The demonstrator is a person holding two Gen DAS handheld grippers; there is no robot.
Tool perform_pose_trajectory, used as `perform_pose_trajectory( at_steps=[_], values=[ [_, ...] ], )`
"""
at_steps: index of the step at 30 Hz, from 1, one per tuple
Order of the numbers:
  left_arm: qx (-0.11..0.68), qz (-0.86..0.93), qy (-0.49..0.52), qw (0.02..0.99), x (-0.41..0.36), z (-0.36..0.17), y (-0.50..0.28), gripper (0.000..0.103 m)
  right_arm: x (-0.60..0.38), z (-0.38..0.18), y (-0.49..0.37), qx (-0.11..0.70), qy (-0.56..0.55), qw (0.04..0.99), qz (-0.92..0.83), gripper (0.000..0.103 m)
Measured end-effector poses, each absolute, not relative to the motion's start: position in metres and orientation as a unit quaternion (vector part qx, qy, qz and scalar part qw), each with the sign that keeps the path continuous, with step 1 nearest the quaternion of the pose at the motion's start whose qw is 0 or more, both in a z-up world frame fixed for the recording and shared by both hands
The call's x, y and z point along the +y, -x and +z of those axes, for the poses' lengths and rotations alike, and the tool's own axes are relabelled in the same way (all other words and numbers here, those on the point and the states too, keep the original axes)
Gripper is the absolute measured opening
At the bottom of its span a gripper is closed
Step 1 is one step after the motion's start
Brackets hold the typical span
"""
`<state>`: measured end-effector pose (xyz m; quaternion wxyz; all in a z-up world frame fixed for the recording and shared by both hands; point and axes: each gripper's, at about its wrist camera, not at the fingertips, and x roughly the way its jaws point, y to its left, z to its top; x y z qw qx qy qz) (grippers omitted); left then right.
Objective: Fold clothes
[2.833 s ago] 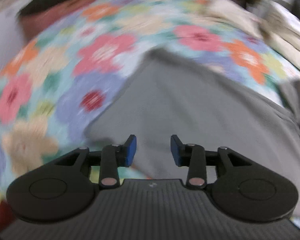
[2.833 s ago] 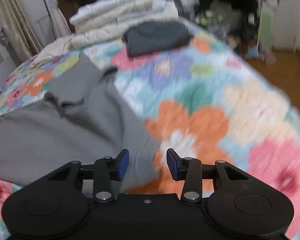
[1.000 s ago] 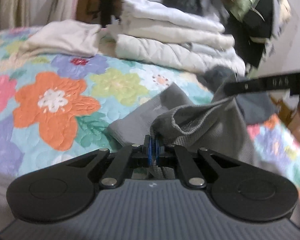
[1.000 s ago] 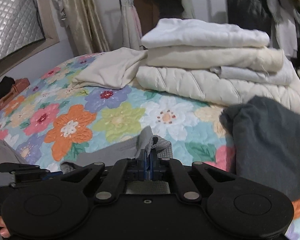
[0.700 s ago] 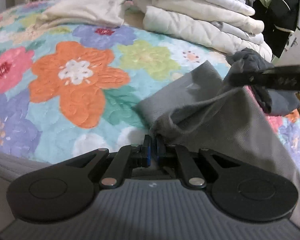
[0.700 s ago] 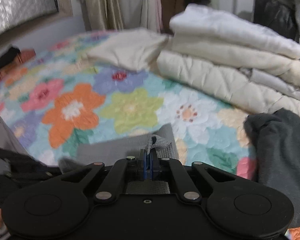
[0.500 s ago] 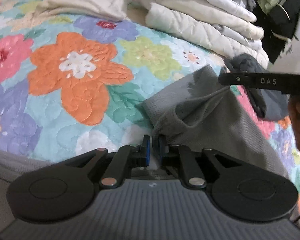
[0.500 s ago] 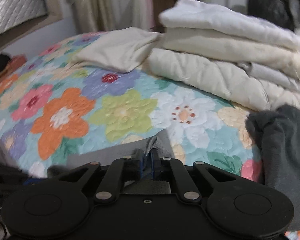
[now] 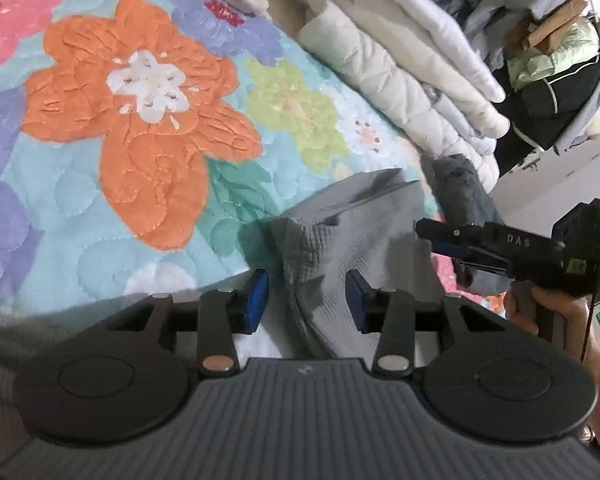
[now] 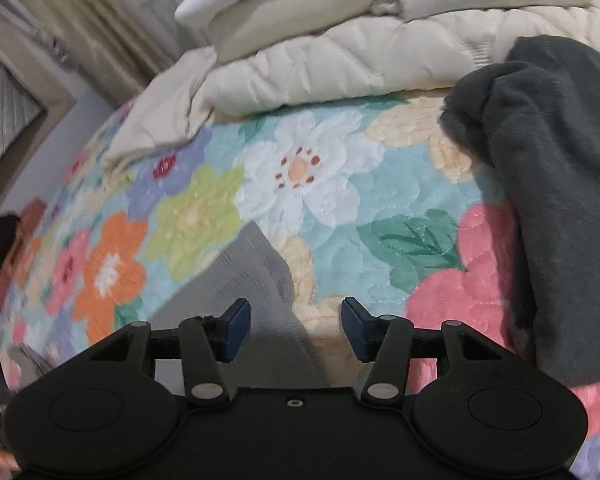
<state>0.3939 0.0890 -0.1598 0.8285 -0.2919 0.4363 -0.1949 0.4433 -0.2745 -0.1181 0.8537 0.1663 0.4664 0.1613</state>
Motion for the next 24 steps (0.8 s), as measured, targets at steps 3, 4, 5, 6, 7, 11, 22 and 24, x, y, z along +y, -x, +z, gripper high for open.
perform_pose_trajectory(
  at_steps=[3, 4, 5, 6, 7, 11, 22, 24],
  values=[
    [0.437, -0.221, 0.278, 0.826, 0.075, -0.161, -0.410, 0.056, -0.264, -0.127, -0.450, 0.470, -0.150, 0.849, 0.189, 0.060],
    [0.443, -0.226, 0.268, 0.825, 0.069, -0.162, -0.415, 0.052, -0.259, -0.129, -0.451, 0.471, -0.142, 0.848, 0.199, 0.061],
    [0.443, -0.222, 0.251, 0.832, 0.064, -0.159, -0.416, 0.046, -0.255, -0.130, -0.453, 0.472, -0.134, 0.846, 0.208, 0.058],
    [0.441, -0.215, 0.232, 0.840, 0.059, -0.156, -0.416, 0.012, -0.251, -0.132, -0.453, 0.472, -0.127, 0.845, 0.218, 0.034],
    [0.433, -0.212, 0.213, 0.850, 0.054, -0.150, -0.414, 0.006, -0.249, -0.129, -0.452, 0.472, -0.123, 0.844, 0.223, 0.016],
    [0.408, -0.192, 0.181, 0.874, 0.048, -0.136, -0.410, 0.007, -0.241, -0.101, -0.434, 0.417, -0.074, 0.877, 0.225, 0.008],
    [0.387, -0.119, 0.119, 0.906, 0.068, -0.107, -0.400, 0.034, -0.220, -0.093, -0.451, 0.405, 0.009, 0.904, 0.140, 0.009],
    [0.402, -0.100, 0.072, 0.907, 0.088, -0.099, -0.384, 0.035, -0.223, -0.103, -0.450, 0.421, 0.000, 0.900, 0.110, 0.020]
  ],
)
